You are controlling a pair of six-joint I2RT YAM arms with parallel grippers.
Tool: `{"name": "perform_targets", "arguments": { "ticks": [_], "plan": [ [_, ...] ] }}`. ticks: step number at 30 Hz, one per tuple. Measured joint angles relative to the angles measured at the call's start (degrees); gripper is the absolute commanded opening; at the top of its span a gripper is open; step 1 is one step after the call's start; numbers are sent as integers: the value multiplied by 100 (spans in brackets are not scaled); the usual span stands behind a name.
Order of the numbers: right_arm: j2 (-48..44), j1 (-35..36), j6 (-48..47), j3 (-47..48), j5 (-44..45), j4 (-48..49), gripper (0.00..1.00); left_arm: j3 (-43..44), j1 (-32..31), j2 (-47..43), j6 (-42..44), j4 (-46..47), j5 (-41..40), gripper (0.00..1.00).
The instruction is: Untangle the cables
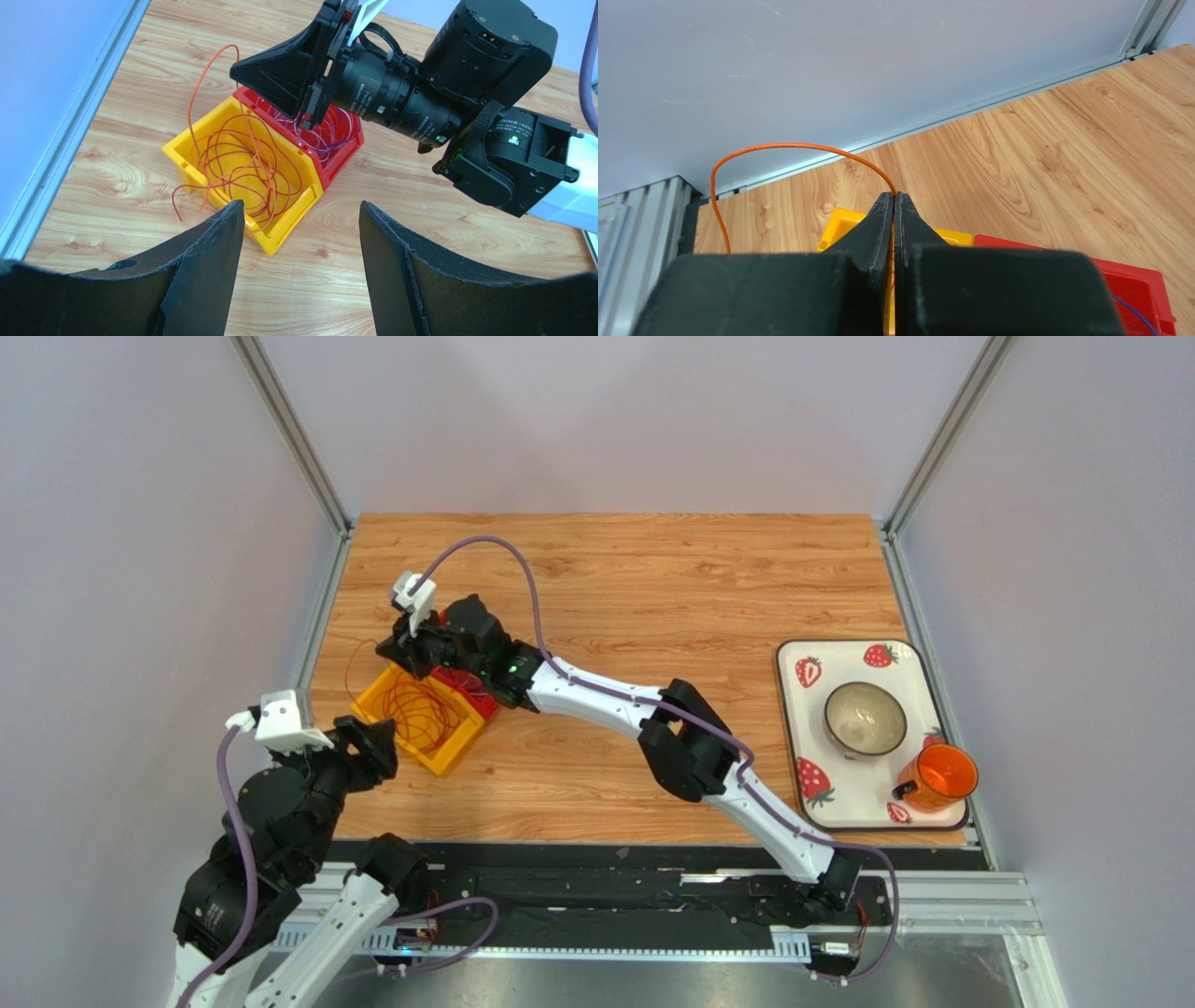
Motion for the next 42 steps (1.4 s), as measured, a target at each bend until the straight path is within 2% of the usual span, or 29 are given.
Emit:
{"name": "perform_targets", "arguments": {
  "ticks": [3, 4, 6, 13, 21, 32, 34, 35, 36, 38, 39, 42],
  "plan": [
    [22, 15, -234, -52, 37, -20, 8, 0, 0, 0, 0, 0, 0, 70],
    [22, 20, -323, -96, 63, -22, 14, 0, 0, 0, 0, 0, 0, 70],
    [22, 33, -483, -177, 114, -76, 15, 0, 0, 0, 0, -2, 0, 69],
    [20, 50, -745, -527, 223, -258, 27, 0, 2, 0, 0, 0, 0, 69],
    [-72, 70, -804, -916, 374, -332, 30, 0, 4, 0, 0, 0, 0, 70],
    [-791, 133, -704, -966, 573, -409, 49, 0, 4, 0, 0, 0, 0, 70],
    [-1060, 179, -621, -1088, 693, -415, 53, 0, 7, 4, 0, -2, 0, 72],
    [-1185, 197, -570, -1150, 754, -420, 56, 0, 9, 7, 0, 0, 0, 85],
    [-1292, 210, -514, -1215, 817, -422, 59, 0, 13, 13, 0, -2, -2, 92],
    [-1534, 232, -400, -1392, 933, -494, 78, 0, 33, 31, 9, -7, -15, 93],
    [-1622, 238, -323, -1451, 1003, -553, 82, 0, 42, 39, 2, -4, -13, 94],
    [-1895, 254, -170, -1676, 1290, -824, 84, 0, 44, 90, -4, -9, -22, 94]
  ]
}}
